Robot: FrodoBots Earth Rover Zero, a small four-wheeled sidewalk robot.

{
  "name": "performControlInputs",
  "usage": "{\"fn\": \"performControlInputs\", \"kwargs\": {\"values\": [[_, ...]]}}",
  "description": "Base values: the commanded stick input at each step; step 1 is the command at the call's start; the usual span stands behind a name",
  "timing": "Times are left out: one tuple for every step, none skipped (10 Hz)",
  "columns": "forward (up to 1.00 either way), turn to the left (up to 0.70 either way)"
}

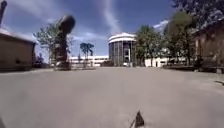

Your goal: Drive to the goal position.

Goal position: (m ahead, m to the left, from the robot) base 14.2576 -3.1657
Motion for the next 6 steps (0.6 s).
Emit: {"fn": "performControlInputs", "kwargs": {"values": [[0.70,0.06],[0.70,0.06],[0.70,0.06],[0.70,0.06],[0.70,0.06],[0.70,0.06]]}}
